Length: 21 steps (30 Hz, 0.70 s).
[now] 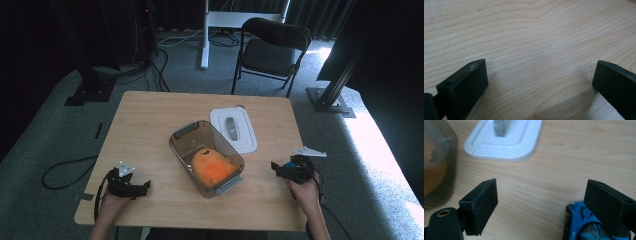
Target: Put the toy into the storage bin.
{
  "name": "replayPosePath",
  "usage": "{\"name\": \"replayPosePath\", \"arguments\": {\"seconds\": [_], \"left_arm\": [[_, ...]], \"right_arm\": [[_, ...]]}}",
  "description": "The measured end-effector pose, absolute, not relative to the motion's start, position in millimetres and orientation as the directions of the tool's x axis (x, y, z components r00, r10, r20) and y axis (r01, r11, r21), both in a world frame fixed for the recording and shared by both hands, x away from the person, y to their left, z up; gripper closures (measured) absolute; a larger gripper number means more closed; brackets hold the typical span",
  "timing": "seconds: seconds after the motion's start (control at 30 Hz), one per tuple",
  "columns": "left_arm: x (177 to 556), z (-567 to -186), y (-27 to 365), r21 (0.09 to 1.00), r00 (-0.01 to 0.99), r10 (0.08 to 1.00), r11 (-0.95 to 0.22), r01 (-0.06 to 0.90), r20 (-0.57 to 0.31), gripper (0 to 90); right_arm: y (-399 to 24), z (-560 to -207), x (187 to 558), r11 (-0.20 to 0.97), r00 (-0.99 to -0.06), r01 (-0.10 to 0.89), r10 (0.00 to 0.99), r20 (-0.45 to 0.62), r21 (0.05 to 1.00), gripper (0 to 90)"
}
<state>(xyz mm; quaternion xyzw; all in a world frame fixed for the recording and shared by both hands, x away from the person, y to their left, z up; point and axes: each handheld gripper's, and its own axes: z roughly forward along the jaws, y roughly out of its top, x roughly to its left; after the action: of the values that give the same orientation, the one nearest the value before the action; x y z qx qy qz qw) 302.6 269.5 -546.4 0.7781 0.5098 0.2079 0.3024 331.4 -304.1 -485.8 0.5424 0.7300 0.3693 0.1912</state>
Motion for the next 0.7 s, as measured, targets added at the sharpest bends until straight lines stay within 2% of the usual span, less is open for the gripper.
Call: {"name": "replayPosePath", "arguments": {"seconds": [0.37, 0.7], "left_arm": [[302.6, -546.4, 269.5, 0.682, 0.394, 0.919, -0.298, 0.668, 0.015, 0.5], [302.6, -546.4, 269.5, 0.682, 0.394, 0.919, -0.298, 0.668, 0.016, 0.4]], "right_arm": [[-334.6, -507.2, 324.3, 0.088, -0.204, 0.689, 0.976, 0.077, 0.719, 11.4], [-344.3, -519.6, 314.3, 0.083, -0.173, 0.717, 0.983, 0.062, 0.692, 11.4]]}}
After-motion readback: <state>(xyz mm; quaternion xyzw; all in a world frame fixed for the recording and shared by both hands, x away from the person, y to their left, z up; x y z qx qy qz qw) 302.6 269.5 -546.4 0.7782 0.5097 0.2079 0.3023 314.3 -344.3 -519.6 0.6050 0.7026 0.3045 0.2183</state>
